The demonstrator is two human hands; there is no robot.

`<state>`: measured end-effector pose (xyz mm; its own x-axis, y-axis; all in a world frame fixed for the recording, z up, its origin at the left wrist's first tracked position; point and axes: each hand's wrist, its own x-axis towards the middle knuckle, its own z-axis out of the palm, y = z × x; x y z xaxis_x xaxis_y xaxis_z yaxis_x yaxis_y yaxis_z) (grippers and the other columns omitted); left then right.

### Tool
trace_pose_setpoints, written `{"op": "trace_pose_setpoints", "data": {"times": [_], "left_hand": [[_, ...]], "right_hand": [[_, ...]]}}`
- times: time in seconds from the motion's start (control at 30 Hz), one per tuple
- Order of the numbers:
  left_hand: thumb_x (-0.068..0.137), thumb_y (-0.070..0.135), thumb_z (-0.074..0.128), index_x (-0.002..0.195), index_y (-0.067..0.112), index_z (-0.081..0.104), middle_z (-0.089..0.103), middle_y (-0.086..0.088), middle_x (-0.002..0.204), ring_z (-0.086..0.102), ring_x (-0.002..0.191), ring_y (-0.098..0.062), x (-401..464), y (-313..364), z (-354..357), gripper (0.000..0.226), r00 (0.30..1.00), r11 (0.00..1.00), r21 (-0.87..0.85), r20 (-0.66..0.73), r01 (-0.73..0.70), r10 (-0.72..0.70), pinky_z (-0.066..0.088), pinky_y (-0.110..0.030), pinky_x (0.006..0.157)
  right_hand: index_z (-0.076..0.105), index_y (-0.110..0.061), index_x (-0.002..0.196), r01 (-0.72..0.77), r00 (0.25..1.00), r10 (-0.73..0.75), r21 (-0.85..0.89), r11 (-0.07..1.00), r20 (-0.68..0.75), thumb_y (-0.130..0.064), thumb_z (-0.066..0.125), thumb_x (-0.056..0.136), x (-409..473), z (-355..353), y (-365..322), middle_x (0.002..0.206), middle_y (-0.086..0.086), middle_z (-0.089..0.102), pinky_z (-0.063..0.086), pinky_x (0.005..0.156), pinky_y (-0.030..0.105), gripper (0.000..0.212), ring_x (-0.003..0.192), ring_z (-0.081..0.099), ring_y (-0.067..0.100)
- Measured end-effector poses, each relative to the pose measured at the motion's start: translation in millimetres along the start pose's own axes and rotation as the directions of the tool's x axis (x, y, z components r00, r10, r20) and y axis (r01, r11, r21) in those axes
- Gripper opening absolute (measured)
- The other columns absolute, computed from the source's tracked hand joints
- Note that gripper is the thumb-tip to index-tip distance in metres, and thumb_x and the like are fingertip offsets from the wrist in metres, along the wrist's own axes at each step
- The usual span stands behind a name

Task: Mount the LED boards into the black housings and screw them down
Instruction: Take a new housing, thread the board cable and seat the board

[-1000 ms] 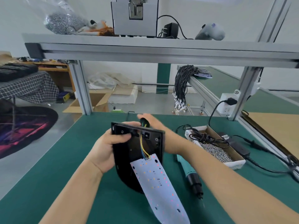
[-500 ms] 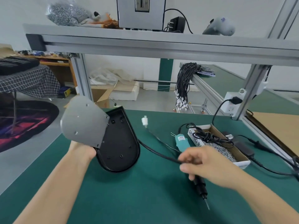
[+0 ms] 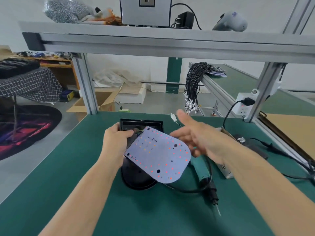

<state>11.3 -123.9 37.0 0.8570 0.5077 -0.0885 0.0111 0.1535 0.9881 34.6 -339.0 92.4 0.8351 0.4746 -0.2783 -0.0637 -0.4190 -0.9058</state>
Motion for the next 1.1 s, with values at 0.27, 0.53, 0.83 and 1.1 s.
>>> {"op": "trace_pose_setpoints", "data": {"times": [0.27,0.53,0.83,1.1], "left_hand": [[0.093,0.017,0.059,0.099,0.005,0.065,0.072,-0.009,0.079,0.069,0.059,-0.020,-6,-6,-12,0.015,0.962,0.962,-0.139,0.175,0.236,-0.211,0.057,-0.031,0.057],[0.085,0.051,0.062,0.115,0.012,0.068,0.075,-0.007,0.102,0.072,0.088,-0.024,-11,-21,-14,0.050,0.951,0.929,-0.213,0.122,0.303,-0.283,0.056,-0.040,0.077],[0.077,0.076,0.045,0.099,0.021,0.071,0.076,0.004,0.089,0.074,0.076,-0.016,-23,-18,0,0.065,0.980,0.932,-0.301,0.071,0.199,-0.187,0.054,-0.032,0.066],[0.082,0.078,0.034,0.063,0.047,0.073,0.074,0.017,0.077,0.071,0.071,-0.001,-26,-17,5,0.053,0.999,0.981,-0.192,0.035,0.030,-0.024,0.050,-0.029,0.069]], "right_hand": [[0.072,-0.017,0.073,0.031,0.997,-0.012,-0.260,0.965,0.074,-0.015,0.069,0.087,17,15,16,0.068,-0.001,0.068,0.049,0.057,0.021,0.014,0.059,0.061,0.012],[0.073,-0.014,0.076,0.182,0.981,-0.172,0.123,0.975,-0.092,-0.008,0.061,0.092,22,32,34,0.068,-0.007,0.064,0.050,0.055,0.016,0.021,0.055,0.054,0.004],[0.064,-0.015,0.090,0.372,0.879,-0.320,0.089,0.924,-0.354,-0.003,0.058,0.092,26,57,33,0.087,0.009,0.072,0.057,0.060,0.033,0.014,0.064,0.063,0.014],[0.063,-0.015,0.086,0.445,0.759,-0.425,-0.083,0.892,-0.493,-0.006,0.059,0.091,28,61,32,0.079,-0.001,0.070,0.057,0.066,0.043,0.011,0.058,0.062,0.014]]}}
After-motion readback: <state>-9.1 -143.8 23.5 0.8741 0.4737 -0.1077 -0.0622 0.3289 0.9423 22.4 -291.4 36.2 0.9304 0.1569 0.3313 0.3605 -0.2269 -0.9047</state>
